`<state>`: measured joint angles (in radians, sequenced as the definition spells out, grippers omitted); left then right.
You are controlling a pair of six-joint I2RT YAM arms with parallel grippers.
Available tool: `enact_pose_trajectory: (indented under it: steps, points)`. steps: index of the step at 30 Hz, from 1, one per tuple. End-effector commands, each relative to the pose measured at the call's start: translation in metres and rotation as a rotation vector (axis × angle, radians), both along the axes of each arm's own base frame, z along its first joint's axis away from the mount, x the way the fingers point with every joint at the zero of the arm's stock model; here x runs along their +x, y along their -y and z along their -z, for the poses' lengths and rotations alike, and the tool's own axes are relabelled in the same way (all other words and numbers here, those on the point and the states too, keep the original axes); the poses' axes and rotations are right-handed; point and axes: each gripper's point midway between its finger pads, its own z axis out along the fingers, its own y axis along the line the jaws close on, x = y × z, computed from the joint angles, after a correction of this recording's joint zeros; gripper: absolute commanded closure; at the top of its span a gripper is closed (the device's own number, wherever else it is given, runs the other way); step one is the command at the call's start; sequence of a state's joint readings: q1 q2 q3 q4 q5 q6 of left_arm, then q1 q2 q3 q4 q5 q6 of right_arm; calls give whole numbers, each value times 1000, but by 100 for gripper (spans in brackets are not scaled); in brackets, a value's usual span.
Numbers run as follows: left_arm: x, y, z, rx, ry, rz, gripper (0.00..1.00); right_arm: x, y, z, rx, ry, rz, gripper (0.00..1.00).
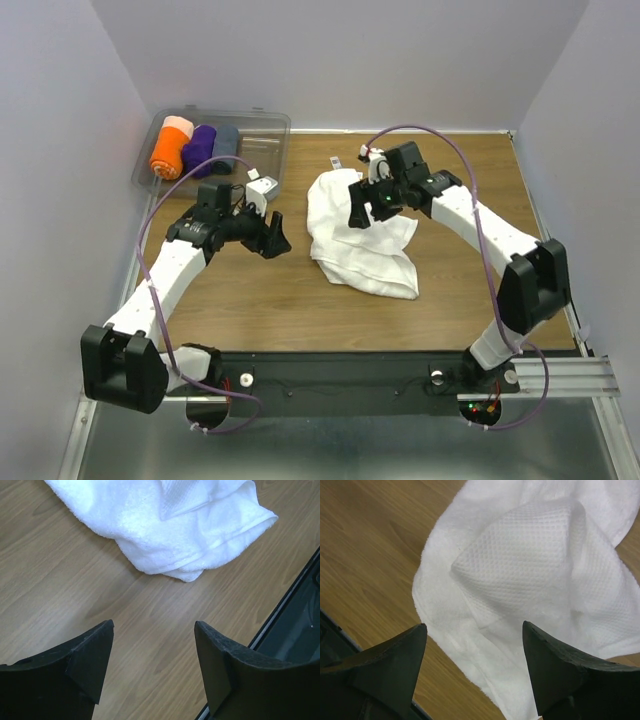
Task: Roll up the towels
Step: Move the towel to the center of the board, then flatten the towel
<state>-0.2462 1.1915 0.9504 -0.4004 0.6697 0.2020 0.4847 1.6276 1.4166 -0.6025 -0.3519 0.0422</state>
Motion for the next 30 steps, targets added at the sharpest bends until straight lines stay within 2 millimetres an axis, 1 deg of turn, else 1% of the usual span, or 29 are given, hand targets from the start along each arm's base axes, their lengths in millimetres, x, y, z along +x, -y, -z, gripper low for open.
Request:
enact_pose_trajectory:
  steps: [1, 2, 3, 4, 5, 6, 8, 9, 10, 11, 12, 14, 15, 16, 17, 18, 20, 21, 22, 23, 24, 26, 28, 30]
  points:
    - [11, 9, -14, -62, 60, 2, 23, 15, -13, 1, 20, -13, -9, 17]
    - [13, 8, -13, -56, 59, -11, 21, 18, -16, 12, 10, -36, -10, 16]
    - [14, 8, -11, -57, 51, -18, 20, 22, -18, 12, 8, -32, -7, 15]
    - [16, 8, -10, -55, 50, -24, 19, 23, -19, 19, -4, -40, -8, 14]
    - [17, 6, -9, -50, 51, -35, 18, 23, -23, 29, -23, -55, -13, 14]
    - [19, 6, -7, -46, 51, -41, 18, 25, -24, 35, -32, -64, -8, 15]
    - [22, 3, -1, -32, 43, -68, 18, 31, -21, 46, -66, -72, 22, 25]
    - [25, 2, 1, -22, 43, -76, 18, 33, -20, 49, -76, -72, 28, 31]
    - [26, 1, 5, -10, 37, -85, 18, 35, -19, 50, -83, -69, 34, 44]
    - [26, 1, 9, -3, 30, -84, 18, 36, -18, 51, -88, -67, 39, 53]
    - [25, 5, 14, 3, 18, -70, 18, 38, -16, 49, -98, -55, 45, 76]
    - [24, 10, 22, 15, 7, -57, 18, 39, -14, 45, -101, -45, 62, 99]
    - [24, 13, 30, 21, -7, -50, 18, 42, -8, 43, -107, -34, 80, 99]
    - [22, 18, 34, 29, -11, -40, 18, 42, -6, 34, -96, -17, 81, 99]
    - [21, 20, 40, 36, -18, -36, 18, 45, 2, 32, -89, -17, 97, 100]
    - [24, 24, 44, 39, -17, -28, 18, 45, 6, 20, -63, -4, 103, 100]
    - [24, 30, 51, 51, -20, -17, 18, 47, 16, 8, -33, 4, 115, 99]
    - [25, 33, 54, 53, -21, -10, 18, 43, 16, 5, -22, 3, 105, 99]
    - [26, 35, 63, 62, -39, -2, 20, 41, 17, 3, -20, 10, 101, 99]
    - [25, 40, 67, 73, -38, 18, 23, 37, 16, -4, -6, 21, 92, 100]
    - [25, 44, 76, 90, -41, 36, 24, 34, 16, -3, -1, 12, 89, 99]
    - [25, 52, 84, 117, -35, 59, 28, 31, 18, -7, 2, 19, 89, 99]
    - [31, 58, 99, 158, -28, 57, 30, 29, 20, -10, 3, 23, 95, 100]
    - [38, 60, 106, 189, -14, 42, 32, 32, 26, -13, 7, 28, 113, 99]
